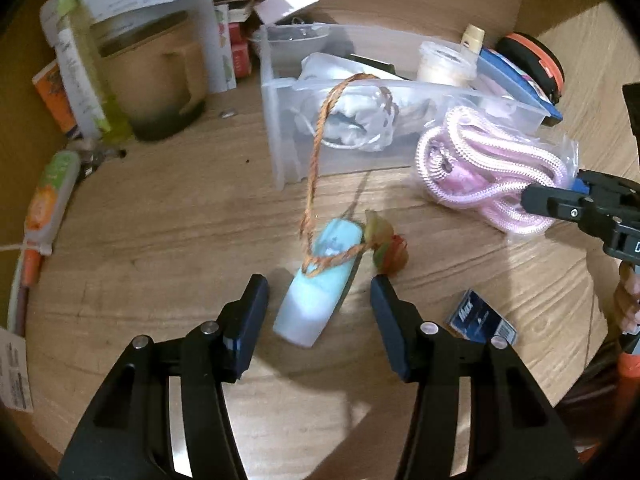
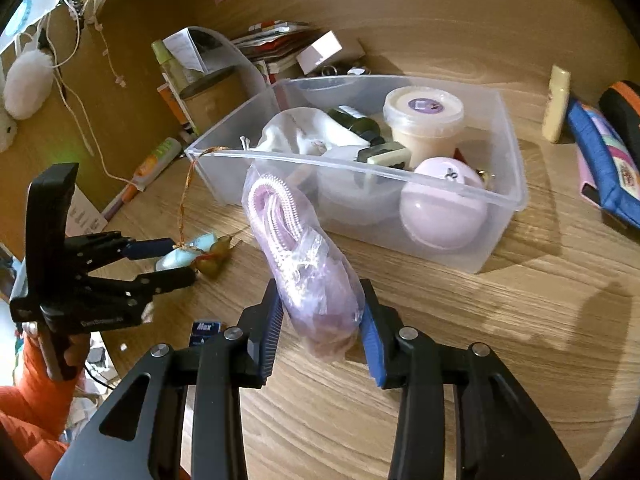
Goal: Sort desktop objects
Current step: 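Lift the rope bag with the right tool while the left tool grasps the light blue tube, then carry the rope bag and blue tube into the clear box and release both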
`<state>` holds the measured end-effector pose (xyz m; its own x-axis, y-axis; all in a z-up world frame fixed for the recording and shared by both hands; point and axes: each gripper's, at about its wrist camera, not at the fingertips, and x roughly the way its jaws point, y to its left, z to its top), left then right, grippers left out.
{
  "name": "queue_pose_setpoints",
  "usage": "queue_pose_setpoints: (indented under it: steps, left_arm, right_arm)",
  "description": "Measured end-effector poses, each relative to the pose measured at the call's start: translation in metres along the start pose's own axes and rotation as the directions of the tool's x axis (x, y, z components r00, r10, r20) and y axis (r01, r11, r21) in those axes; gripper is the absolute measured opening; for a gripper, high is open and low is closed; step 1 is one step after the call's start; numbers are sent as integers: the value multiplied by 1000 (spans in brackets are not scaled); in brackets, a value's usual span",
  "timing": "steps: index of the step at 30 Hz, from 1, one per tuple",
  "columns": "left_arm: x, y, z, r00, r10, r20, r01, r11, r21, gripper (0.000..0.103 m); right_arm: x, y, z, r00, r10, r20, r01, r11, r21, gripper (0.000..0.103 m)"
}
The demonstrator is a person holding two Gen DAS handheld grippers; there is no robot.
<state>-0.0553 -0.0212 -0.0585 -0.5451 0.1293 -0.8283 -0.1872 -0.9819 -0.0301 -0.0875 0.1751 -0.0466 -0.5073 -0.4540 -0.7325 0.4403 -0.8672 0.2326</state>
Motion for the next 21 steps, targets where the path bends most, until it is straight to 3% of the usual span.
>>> queue_pose_setpoints:
  steps: [4,7,10,21]
  left_arm:
    - [1,0,1,1000,11,25,-11,1000,2,30]
    - [-1,4,0,1000,12,27,-12,1000,0,24]
    - [-5,7,-6,999,37,30,-37,999,0,24]
    - [-37,35,-20,993,79,85,-70,992,-104,24]
  right_arm:
    - [10,6,3,1000,26,-10,-26,1000,-3,52]
    - [18,12,7,1000,15,0,-15,1000,-16,52]
    - [25,11,10,1000,26,-13,-27,1000,-7,28]
    - [-15,11,9,996,16,87,-18,1000,20,24]
